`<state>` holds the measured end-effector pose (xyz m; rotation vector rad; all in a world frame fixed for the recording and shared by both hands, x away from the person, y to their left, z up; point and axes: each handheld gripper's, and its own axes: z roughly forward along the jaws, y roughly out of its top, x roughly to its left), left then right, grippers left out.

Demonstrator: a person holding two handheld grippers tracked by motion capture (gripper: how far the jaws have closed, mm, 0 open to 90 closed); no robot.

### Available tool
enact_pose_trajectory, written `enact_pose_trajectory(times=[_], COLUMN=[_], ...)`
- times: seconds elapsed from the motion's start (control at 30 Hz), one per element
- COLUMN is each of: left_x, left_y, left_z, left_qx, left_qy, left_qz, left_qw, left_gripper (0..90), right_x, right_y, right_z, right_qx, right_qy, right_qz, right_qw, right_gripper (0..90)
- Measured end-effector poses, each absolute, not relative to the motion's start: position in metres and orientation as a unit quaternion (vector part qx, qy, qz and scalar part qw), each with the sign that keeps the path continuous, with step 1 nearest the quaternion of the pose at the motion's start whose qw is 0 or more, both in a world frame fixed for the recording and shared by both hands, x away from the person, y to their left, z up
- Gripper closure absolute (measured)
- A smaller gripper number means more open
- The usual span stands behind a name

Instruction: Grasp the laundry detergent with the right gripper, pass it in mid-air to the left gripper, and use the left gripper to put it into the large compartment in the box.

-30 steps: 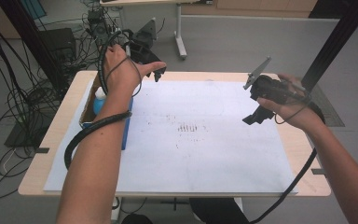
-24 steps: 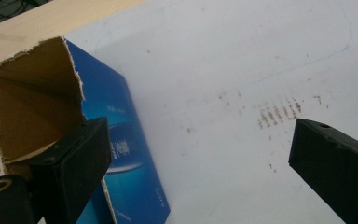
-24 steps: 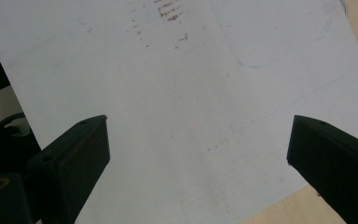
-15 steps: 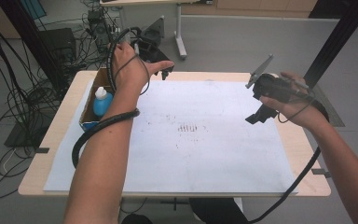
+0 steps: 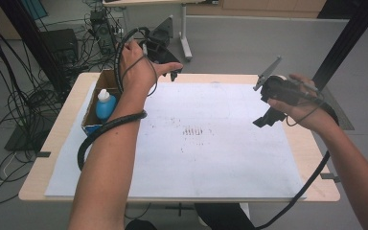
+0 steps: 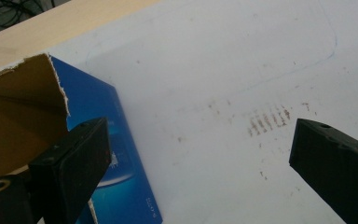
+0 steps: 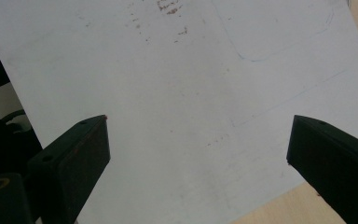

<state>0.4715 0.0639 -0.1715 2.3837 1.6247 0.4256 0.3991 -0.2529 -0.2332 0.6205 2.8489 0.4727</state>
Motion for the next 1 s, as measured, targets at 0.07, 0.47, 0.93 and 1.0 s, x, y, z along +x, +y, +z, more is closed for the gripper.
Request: enact_pose_trajectory(times=[0.07,0.47,0.93,1.0], left_x=[0.4716,0.4724,0.4755,0.4760], left_y=[0.0633,0.0588,0.0549,0.0550], left_z=[-0.1716,-0.1679,-0.1711,-0.1715], left_qx=[0.808,0.814,0.816,0.817], left_qy=[0.558,0.549,0.547,0.546], left_qz=[0.149,0.148,0.143,0.143], left_qw=[0.112,0.121,0.120,0.119], left_gripper=[6.2,5.7,5.8,5.9], right_x=[0.3991,0.3993,0.3994,0.3995], right_y=[-0.2529,-0.2532,-0.2531,-0.2531], right_z=[-0.2335,-0.2335,-0.2332,-0.2333], right_qx=[0.209,0.208,0.208,0.208], right_qy=[0.960,0.960,0.961,0.961], right_qz=[0.160,0.159,0.158,0.160], right_qw=[0.093,0.093,0.093,0.092], right_gripper=[5.8,5.8,5.8,5.8])
